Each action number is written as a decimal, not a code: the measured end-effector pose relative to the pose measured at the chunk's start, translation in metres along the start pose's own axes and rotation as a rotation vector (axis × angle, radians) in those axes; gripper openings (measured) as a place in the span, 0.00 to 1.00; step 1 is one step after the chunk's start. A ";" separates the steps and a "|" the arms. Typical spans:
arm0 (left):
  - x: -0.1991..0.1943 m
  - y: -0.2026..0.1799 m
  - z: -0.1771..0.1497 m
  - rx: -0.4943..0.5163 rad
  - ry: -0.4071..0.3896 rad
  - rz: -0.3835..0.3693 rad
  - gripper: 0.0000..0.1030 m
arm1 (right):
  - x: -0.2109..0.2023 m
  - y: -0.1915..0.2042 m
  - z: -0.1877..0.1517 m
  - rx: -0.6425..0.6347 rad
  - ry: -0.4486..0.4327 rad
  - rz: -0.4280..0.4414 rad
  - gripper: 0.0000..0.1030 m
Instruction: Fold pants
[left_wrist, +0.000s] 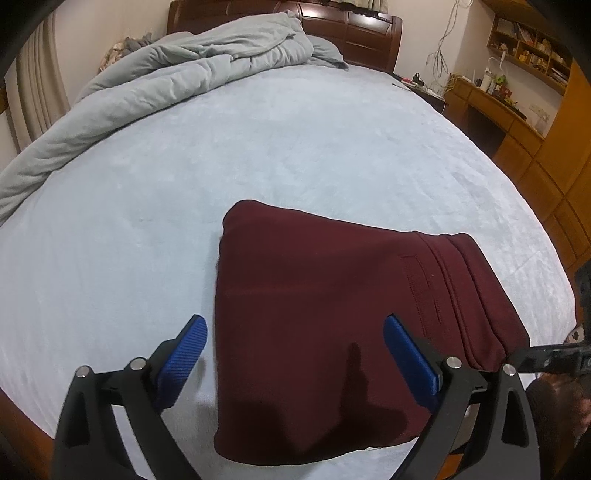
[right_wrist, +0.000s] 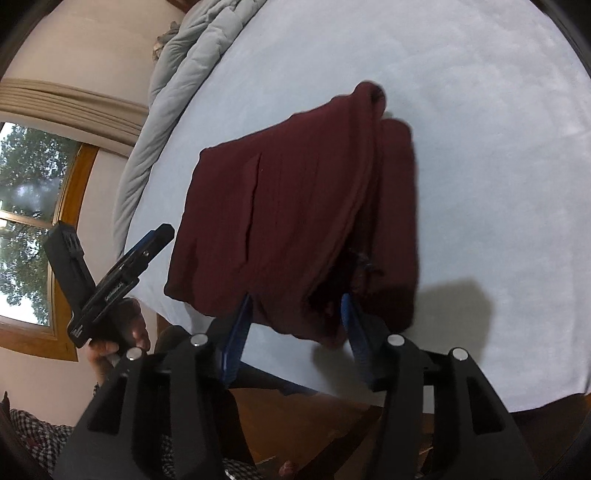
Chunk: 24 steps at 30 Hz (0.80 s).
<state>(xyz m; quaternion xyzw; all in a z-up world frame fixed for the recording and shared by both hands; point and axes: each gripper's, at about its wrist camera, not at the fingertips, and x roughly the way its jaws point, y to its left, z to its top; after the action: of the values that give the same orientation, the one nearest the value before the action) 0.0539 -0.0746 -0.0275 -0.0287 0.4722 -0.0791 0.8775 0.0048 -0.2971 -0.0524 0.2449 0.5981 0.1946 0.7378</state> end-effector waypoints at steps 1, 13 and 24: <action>0.000 -0.001 0.000 0.002 0.002 0.002 0.94 | 0.005 0.001 0.001 0.002 0.005 0.011 0.49; 0.006 0.003 -0.002 -0.008 0.031 0.014 0.96 | 0.004 0.015 0.007 -0.029 -0.035 0.031 0.22; 0.019 0.054 -0.010 -0.123 0.096 0.006 0.96 | 0.005 -0.012 -0.004 0.024 -0.011 -0.003 0.20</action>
<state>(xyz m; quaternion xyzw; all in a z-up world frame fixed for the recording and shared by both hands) 0.0620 -0.0244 -0.0548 -0.0773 0.5177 -0.0485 0.8507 0.0023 -0.3037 -0.0640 0.2541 0.5967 0.1851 0.7383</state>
